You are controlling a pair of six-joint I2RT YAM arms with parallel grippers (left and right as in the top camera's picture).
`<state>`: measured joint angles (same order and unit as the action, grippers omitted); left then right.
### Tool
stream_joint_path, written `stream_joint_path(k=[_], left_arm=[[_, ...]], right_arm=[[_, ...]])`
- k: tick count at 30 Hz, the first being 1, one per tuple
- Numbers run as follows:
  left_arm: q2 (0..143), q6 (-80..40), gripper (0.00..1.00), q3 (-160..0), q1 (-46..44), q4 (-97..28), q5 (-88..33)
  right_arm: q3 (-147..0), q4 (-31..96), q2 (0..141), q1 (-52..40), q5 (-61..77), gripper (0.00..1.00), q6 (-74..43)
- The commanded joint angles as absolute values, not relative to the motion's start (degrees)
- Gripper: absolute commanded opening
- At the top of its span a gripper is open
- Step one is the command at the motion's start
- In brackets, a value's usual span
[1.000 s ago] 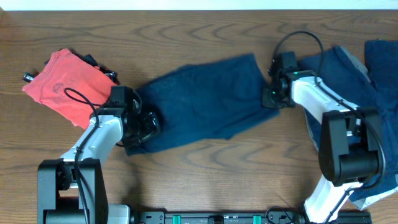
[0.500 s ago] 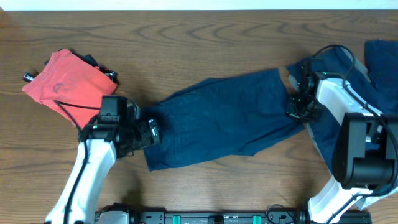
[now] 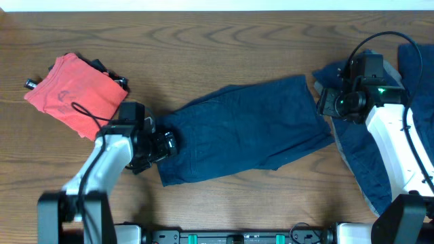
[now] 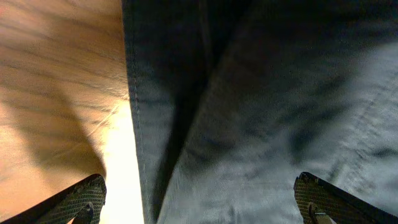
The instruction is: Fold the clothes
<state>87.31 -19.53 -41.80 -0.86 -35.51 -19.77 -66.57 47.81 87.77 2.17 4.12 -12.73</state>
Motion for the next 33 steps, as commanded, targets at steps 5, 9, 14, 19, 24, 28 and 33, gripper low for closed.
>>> stream_joint_path(k=[5,9,14,19,24,28,33], left_arm=[[94.5,-21.9,0.56,-41.7,-0.7,-31.6,-29.0],[93.8,-21.9,0.06,-42.0,-0.7,-31.6,-30.5],[90.0,-19.5,0.06,-48.2,0.9,-37.4,-30.2],[86.4,-19.0,0.06,-62.0,1.9,-53.3,-25.1],[84.5,-18.9,0.06,-73.1,1.8,-63.0,-24.4],[82.9,-19.0,0.06,-74.9,1.8,-64.1,-25.0],[82.6,-19.0,0.06,-74.9,1.8,-63.9,-25.1]], right_arm=[[-66.8,47.6,87.4,0.3,5.0,0.63,-11.0],[-66.8,47.5,87.5,-0.5,5.0,0.62,-11.0],[-66.7,47.1,88.4,-2.9,10.3,0.51,-5.7],[-66.7,45.7,91.7,-7.5,15.7,0.01,-3.5],[-66.7,41.6,98.5,-14.9,22.6,0.01,-3.5],[-66.7,35.2,105.2,-23.1,30.9,0.01,-3.6],[-66.7,25.1,113.9,-34.8,33.1,0.01,-8.0]])
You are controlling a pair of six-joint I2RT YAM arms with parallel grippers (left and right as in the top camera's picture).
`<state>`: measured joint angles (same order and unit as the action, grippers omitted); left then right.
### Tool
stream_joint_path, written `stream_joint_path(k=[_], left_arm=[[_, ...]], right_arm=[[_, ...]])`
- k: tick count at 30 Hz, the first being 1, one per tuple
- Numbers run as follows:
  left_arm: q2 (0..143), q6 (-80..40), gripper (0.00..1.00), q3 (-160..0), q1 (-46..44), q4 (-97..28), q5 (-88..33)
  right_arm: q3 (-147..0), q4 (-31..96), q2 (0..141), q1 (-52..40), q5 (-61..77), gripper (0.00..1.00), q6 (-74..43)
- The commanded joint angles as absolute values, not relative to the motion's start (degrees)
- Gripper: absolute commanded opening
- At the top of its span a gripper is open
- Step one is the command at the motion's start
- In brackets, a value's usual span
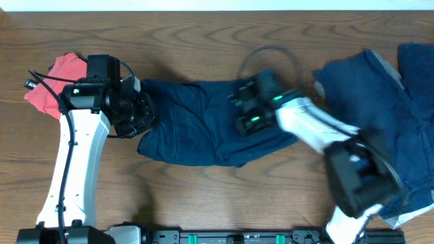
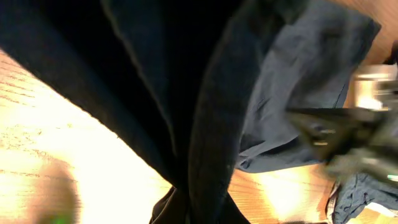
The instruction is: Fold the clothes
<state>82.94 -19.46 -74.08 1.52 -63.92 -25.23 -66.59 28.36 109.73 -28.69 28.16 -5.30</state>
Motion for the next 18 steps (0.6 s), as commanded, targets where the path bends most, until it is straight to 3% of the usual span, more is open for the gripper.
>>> stream_joint_path(k=[1,11,14,18], left_arm=[[82.6,-19.2,0.06,-74.9,1.8,-63.9,-25.3],[82.3,-20.2,0.06,-75.0,1.8,-55.5,-46.1],[82.3,-20.7,0.06,-74.9,1.8,-54.5,-45.7],[82.3,-20.4,0.06,-74.9,1.6,-55.9,-43.0]], right_arm=[[-66.7,23.0,115.1,-36.8,33.0,0.01,-8.8],[-66.8,5.4,119.9,-48.5,26.9,0.01,-15.4],[-67.9,6.1,119.0,-47.9,24.8,0.14,-15.4],[-70.1,13.7,114.6,-43.3,20.4,0.20,-15.4]])
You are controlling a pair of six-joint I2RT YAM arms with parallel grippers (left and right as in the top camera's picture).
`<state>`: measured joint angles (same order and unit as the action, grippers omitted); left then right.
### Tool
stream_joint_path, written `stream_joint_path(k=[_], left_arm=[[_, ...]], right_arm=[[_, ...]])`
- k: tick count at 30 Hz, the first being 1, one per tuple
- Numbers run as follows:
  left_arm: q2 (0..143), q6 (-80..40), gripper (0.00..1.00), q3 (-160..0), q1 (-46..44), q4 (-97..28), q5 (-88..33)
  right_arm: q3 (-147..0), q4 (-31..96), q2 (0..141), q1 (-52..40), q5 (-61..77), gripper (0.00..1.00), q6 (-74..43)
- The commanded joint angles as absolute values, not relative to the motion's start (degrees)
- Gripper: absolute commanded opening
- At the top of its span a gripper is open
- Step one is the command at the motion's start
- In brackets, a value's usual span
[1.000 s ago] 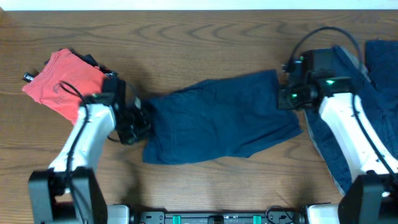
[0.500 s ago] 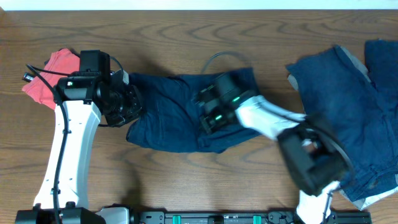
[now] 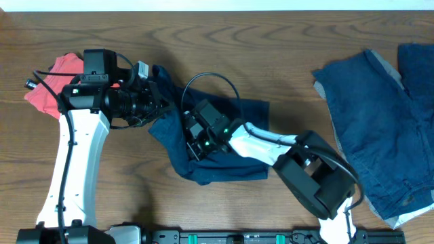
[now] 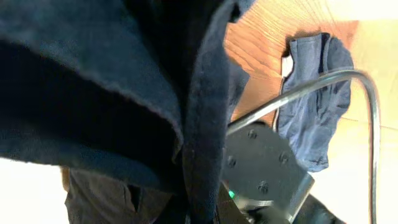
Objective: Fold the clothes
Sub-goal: 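Lift the folded shorts with both grippers and fold them in half again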
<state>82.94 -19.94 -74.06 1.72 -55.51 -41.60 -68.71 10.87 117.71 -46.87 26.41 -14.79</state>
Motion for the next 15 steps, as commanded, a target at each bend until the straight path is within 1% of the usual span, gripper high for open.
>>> stream_joint_path(k=[1,6,10,12,15], left_arm=[[82.3,-20.4,0.06,-74.9,1.3,-56.5,-41.8],[82.3,-19.1,0.06,-74.6,-1.0,-58.2,-40.2],[82.3,-19.1,0.06,-74.3,-4.9,-57.8,-39.7],[82.3,-19.1,0.06,-74.3,-7.6,-57.3,-39.0],[82.4,-19.7,0.06,-74.2,-11.4,-56.3,-36.5]], right_arm=[[-70.6,16.6,112.8,-41.5,18.7,0.21,-15.4],[-71.0,31.4,103.7,-31.4,12.3,0.23,-13.1],[-70.9,42.3,101.9,-24.1,11.3,0.20,-11.2],[-69.8,46.0,102.4,-21.5,11.3,0.20,-9.2],[-66.9,46.9,103.5,-19.6,9.0,0.19,-8.1]])
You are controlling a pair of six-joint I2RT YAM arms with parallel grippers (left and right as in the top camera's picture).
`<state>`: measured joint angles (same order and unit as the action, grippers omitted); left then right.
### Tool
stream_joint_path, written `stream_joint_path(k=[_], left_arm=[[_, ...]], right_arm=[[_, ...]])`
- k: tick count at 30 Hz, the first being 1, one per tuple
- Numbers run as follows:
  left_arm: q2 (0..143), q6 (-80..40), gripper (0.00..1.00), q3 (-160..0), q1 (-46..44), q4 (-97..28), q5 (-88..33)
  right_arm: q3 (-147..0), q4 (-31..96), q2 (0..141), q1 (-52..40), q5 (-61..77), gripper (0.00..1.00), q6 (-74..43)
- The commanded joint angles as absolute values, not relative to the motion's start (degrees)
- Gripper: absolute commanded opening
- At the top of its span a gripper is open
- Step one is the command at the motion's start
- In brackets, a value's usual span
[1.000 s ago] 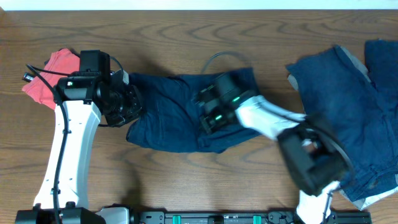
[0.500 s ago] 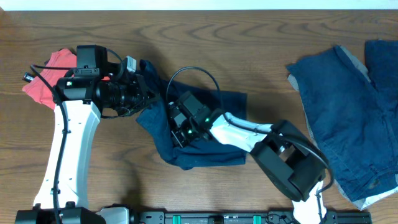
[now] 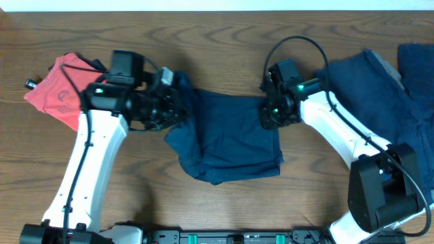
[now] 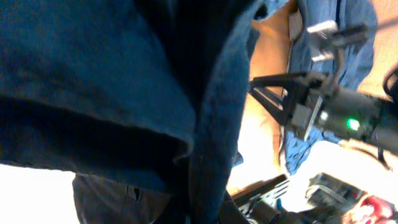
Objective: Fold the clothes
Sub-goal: 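Lift the folded shorts with both grippers and fold them in half again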
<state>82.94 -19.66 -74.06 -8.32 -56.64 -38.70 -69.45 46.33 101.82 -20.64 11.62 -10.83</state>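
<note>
Dark blue shorts (image 3: 230, 146) lie doubled over in the middle of the table. My left gripper (image 3: 175, 102) is shut on their upper left edge and holds it raised. In the left wrist view the blue fabric (image 4: 93, 74) fills the frame and runs down into the pinch of that gripper (image 4: 199, 211). My right gripper (image 3: 270, 115) rests at the shorts' upper right corner. Its fingers are hidden from above, so whether it grips the cloth is unclear. The right arm (image 4: 317, 109) shows past the hanging fabric.
A red cloth (image 3: 57, 91) lies bunched at the far left, just behind my left arm. A pile of lighter blue clothes (image 3: 380, 95) covers the right side of the table. Bare wood (image 3: 203, 41) runs along the back.
My right gripper has gone from the left middle of the shorts to their upper right corner. The left gripper, still gripping the fabric, has shifted to the right. The shorts sit slightly further right.
The shorts first lay spread across the middle, with my left gripper open at their left end and the right gripper at their right end. Then the left held its end raised and the right was at mid-garment. Then the shorts were doubled over, as now.
</note>
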Motion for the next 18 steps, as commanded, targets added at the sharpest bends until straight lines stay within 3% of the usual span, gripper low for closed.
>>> stream_joint_path(k=[1,18], left_arm=[[82.4,-20.8,0.06,-74.1,-12.8,-55.9,-35.4],[91.2,-34.7,0.06,-73.2,-34.3,-39.9,-25.0]], right_arm=[[-65.7,46.4,104.1,-19.3,7.9,0.19,-8.1],[-56.3,37.7,105.3,-19.1,6.8,0.19,-8.8]])
